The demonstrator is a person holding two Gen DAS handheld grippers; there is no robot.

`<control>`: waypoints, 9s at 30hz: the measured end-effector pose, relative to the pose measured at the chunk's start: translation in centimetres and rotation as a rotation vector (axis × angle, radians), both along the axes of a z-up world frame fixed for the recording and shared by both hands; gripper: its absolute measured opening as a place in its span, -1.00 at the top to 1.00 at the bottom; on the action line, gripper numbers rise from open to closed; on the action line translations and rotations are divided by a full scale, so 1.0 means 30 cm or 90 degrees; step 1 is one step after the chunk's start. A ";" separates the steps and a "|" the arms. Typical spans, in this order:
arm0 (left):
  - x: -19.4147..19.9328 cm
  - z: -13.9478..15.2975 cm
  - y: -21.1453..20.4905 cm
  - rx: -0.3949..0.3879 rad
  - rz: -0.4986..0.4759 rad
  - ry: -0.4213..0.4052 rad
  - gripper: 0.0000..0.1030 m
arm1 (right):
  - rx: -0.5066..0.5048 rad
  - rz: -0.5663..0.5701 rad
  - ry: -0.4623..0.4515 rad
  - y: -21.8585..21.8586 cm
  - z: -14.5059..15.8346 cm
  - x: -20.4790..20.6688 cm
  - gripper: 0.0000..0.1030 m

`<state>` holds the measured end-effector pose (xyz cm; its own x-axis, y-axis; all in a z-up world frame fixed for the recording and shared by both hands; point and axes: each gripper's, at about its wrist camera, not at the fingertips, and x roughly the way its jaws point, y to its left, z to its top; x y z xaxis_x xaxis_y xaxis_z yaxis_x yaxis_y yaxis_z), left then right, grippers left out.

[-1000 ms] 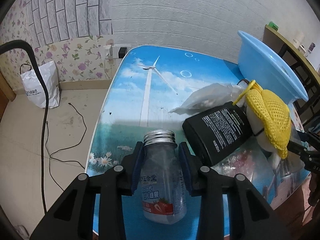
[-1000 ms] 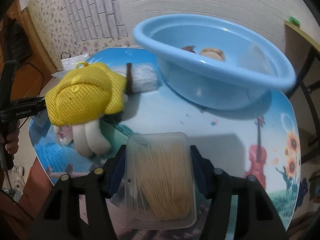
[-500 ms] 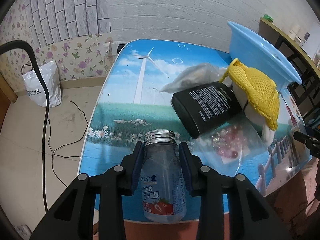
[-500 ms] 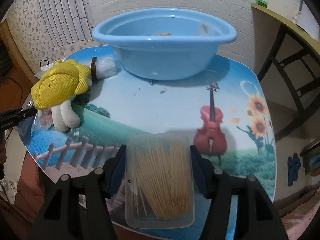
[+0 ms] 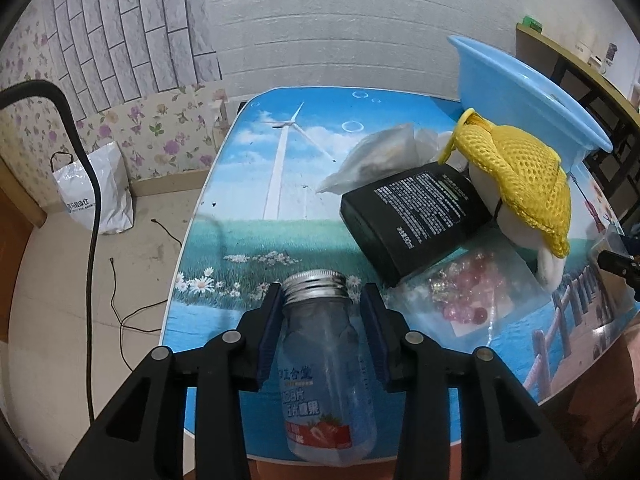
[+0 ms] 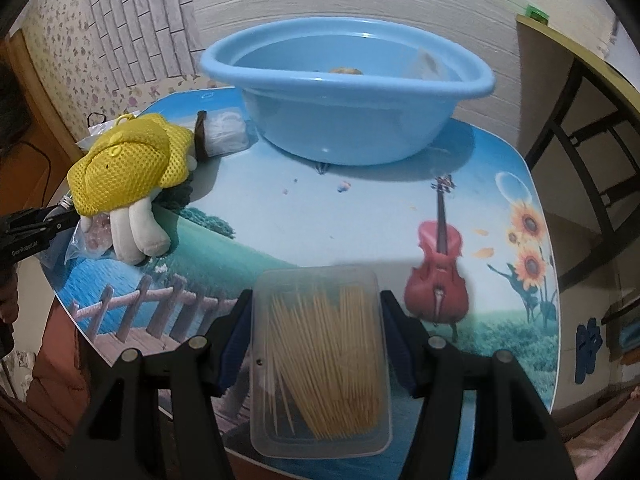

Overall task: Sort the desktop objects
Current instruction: 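Lift the pill bottle with the left tool while the right tool lifts the toothpick box, then carry the pill bottle and toothpick box into the blue basin and release them, then withdraw both tools from the basin back over the table, then move the right tool onto the yellow mesh plush and close on it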

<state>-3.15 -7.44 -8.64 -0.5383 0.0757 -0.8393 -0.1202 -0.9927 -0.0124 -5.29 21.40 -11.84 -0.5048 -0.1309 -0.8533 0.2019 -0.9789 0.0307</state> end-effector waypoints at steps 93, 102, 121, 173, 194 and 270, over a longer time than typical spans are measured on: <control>-0.380 0.477 0.613 0.053 -0.216 0.168 0.41 | -0.104 0.046 0.192 0.115 0.284 -0.383 -0.18; -0.442 0.434 0.698 0.055 -0.257 0.140 0.41 | -0.106 0.026 0.201 0.142 0.284 -0.426 -0.28; -0.360 0.429 0.577 0.050 -0.207 0.134 -0.25 | -0.103 0.023 0.192 0.114 0.283 -0.361 -0.61; -0.063 0.200 0.204 0.018 -0.013 0.014 -0.64 | -0.101 0.025 0.050 -0.039 0.137 -0.058 -0.78; -0.059 0.154 0.132 0.044 -0.013 0.007 -0.64 | -0.105 0.038 0.031 -0.097 0.114 -0.055 -0.78; -0.087 0.067 -0.005 0.135 -0.083 0.011 -0.64 | -0.147 0.080 0.031 -0.282 0.112 -0.088 -0.71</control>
